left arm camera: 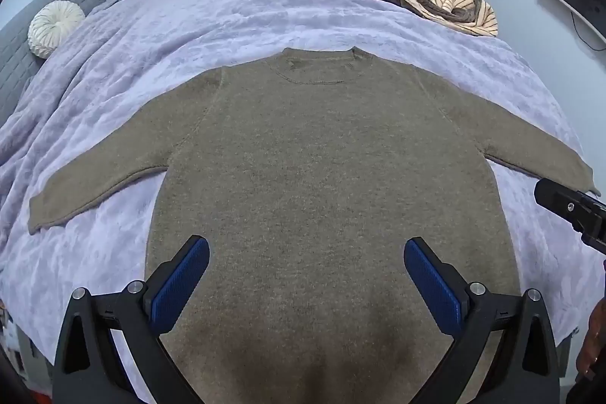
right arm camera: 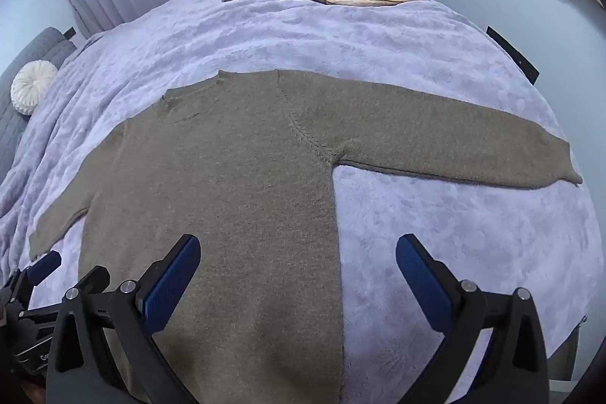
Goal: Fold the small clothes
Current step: 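Move both grippers over the olive sweater toward its sleeve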
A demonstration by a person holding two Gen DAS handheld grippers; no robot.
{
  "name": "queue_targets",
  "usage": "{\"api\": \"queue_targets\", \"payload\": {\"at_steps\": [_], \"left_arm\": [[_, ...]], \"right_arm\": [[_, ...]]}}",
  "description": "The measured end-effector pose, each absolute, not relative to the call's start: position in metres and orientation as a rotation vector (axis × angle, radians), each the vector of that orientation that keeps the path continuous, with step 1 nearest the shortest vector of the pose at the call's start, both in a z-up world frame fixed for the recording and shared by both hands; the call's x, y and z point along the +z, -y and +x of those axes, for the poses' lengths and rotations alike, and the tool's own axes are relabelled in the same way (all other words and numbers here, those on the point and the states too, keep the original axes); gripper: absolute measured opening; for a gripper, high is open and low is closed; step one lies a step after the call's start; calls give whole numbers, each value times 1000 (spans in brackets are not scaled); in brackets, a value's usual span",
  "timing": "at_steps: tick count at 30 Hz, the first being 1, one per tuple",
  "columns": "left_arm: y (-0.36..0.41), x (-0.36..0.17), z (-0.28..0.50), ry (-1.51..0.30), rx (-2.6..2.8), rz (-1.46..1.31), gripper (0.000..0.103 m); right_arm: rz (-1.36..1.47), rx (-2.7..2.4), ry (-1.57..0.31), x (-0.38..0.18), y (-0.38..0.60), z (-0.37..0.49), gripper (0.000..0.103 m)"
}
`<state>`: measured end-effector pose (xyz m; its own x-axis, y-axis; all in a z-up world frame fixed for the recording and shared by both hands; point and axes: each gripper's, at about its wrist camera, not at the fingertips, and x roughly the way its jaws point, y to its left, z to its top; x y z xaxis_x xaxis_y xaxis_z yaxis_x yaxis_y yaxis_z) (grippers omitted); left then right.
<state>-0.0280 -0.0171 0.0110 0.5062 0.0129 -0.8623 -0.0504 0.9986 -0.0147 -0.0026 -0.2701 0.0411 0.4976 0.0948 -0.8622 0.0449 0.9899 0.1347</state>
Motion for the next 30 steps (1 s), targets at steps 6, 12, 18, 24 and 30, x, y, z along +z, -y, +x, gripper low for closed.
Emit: {"api": "queue_targets", "payload": {"at_steps": [6, 12, 18, 24, 30], "left_arm": [[14, 12, -41, -1023, 61, -74, 103], [13, 6, -47, -1031, 70, -79, 103], [2, 1, -50, -1032, 98, -101, 103], [-11, 5, -49, -1010, 131, -110, 103], [-16, 5, -46, -1008, 133, -122, 103]], "right_arm": [[135, 20, -1053, 36, 268, -15, 103], [108, 6, -1062, 29, 267, -19, 103], [73, 32, -1056, 29, 251, -22, 103], [48, 65, -1038, 32, 233, -18, 103], [42, 76, -1042, 32, 228, -16, 103]]}}
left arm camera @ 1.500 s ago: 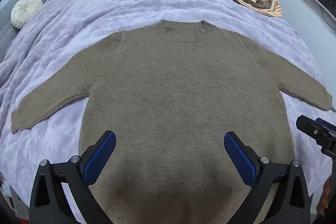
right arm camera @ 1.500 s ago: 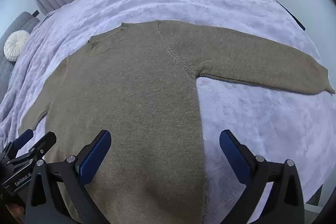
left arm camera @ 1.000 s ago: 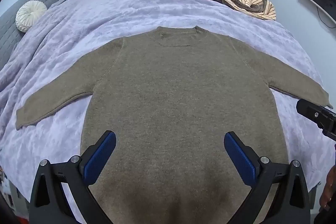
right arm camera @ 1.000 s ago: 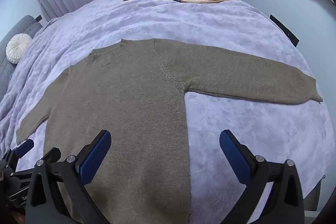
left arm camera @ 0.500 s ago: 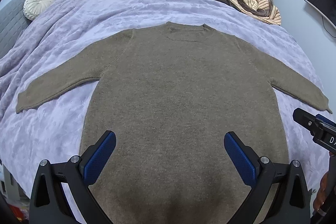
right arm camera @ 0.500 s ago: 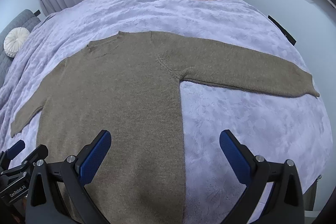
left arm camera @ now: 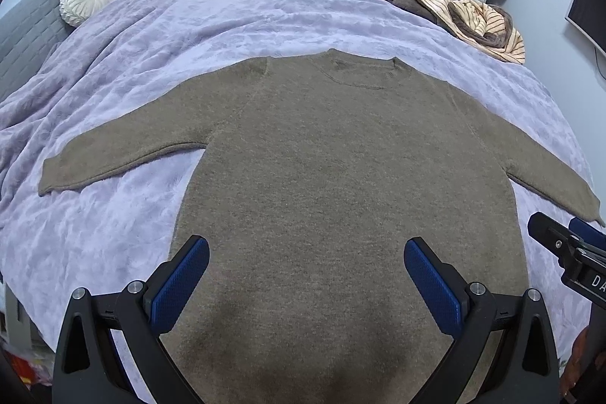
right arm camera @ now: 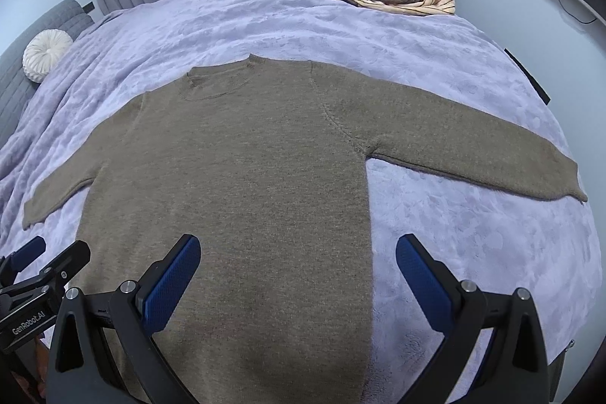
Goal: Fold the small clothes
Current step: 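Move both grippers over the olive sweater toward its sleeve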
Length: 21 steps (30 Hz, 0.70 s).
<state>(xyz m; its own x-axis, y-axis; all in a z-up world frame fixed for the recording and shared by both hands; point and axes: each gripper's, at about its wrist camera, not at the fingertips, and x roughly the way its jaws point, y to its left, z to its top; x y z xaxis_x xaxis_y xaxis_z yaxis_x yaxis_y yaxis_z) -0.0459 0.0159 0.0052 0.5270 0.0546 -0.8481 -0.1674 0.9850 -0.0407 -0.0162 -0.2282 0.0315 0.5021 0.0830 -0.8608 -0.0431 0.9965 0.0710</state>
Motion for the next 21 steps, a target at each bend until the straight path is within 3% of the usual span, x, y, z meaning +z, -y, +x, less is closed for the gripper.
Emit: {"api": "queue_targets", "payload": {"at_steps": [21], "left_arm": [[-24, -9, -35, -1035, 137, -139, 103]], "right_arm": [[43, 84, -1070, 19, 218, -4, 103]]}}
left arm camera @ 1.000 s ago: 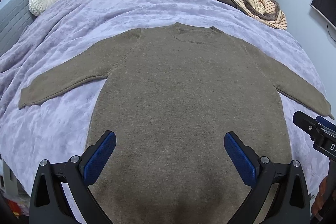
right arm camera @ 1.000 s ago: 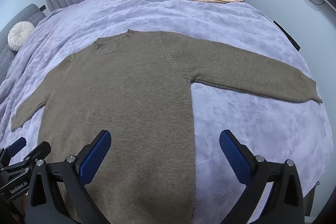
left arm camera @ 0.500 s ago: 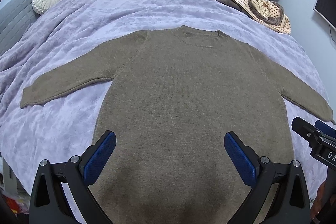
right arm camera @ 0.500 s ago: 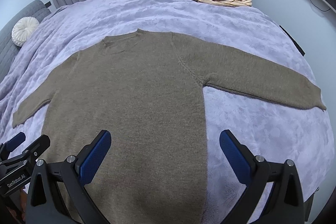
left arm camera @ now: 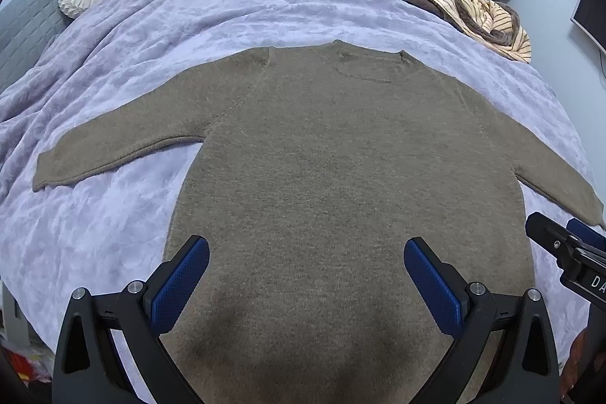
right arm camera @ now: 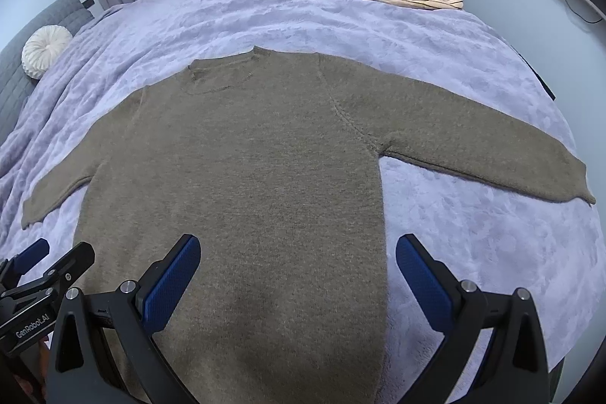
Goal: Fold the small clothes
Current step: 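Move both grippers over the olive sweater toward its sleeve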
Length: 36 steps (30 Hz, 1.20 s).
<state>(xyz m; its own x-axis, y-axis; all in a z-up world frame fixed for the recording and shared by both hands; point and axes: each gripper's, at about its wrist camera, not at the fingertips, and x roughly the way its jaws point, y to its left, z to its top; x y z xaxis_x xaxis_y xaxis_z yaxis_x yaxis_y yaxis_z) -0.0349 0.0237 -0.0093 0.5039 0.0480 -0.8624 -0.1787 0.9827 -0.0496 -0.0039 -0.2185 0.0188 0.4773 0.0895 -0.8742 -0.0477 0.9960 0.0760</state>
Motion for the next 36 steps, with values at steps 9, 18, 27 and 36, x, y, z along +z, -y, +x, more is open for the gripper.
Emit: {"api": "queue_targets", "payload": {"at_steps": [9, 18, 27, 36], "left_arm": [[-31, -18, -22, -1060, 140, -146, 103], [-38, -29, -1, -1094, 147, -144, 103], [-47, -41, 18, -1120, 141, -156, 103], [-53, -51, 32, -1127, 129, -157, 103]], "right_arm": [[37, 79, -1098, 10, 213, 14, 103], [33, 83, -1132, -2, 203, 34, 103], [25, 82, -1167, -15, 194, 54, 103], [20, 88, -1186, -26, 185, 67, 103]]}}
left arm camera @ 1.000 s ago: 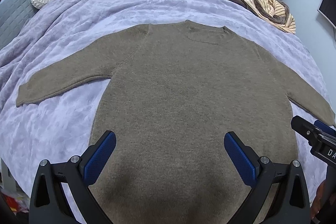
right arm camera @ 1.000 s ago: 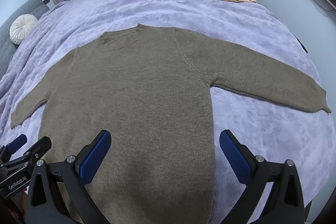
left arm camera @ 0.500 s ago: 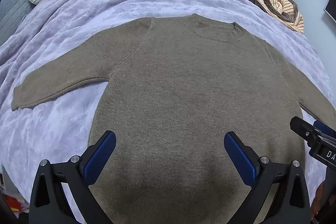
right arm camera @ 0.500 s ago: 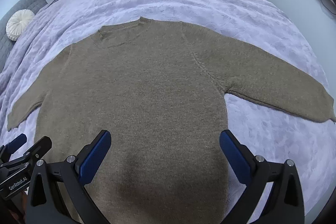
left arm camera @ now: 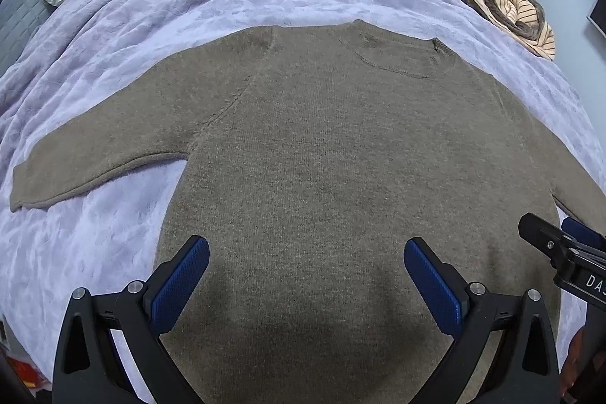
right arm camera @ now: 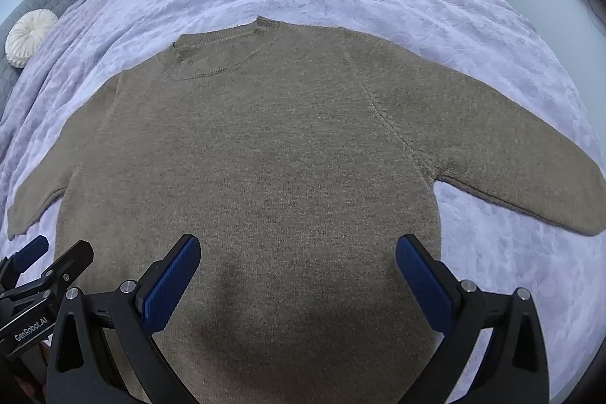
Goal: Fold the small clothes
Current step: 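Move both grippers over the olive sweater toward its sleeve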
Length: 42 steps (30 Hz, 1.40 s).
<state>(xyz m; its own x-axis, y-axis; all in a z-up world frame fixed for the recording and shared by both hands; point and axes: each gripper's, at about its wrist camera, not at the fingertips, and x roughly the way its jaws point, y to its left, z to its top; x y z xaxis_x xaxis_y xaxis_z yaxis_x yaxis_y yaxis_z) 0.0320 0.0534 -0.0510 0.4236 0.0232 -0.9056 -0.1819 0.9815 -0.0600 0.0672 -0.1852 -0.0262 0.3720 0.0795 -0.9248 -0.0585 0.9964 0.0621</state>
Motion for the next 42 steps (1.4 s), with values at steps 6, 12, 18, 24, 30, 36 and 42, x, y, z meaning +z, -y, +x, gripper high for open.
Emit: {"api": "queue_targets", "payload": {"at_steps": [6, 12, 18, 24, 30, 36, 42], "left_arm": [[-56, -57, 37, -1135, 158, -130, 103], [-63, -65, 39, -1161, 145, -162, 103], [-66, -64, 39, -1154, 123, -187, 103], [-70, -62, 42, -1149, 122, -200, 103], [-77, -64, 42, -1148, 123, -215, 103], [-88, -64, 41, -1143, 125, -236, 103], [-106, -68, 37, -1136, 137, -273, 103]], "right_arm": [[16, 92, -1194, -31, 181, 72, 103], [22, 99, -1197, -34, 177, 73, 103], [33, 96, -1193, -34, 176, 74, 103], [50, 85, -1201, -35, 177, 74, 103], [60, 79, -1205, -36, 177, 73, 103], [55, 78, -1204, -36, 176, 73, 103], [44, 75, -1202, -34, 166, 70, 103]]}}
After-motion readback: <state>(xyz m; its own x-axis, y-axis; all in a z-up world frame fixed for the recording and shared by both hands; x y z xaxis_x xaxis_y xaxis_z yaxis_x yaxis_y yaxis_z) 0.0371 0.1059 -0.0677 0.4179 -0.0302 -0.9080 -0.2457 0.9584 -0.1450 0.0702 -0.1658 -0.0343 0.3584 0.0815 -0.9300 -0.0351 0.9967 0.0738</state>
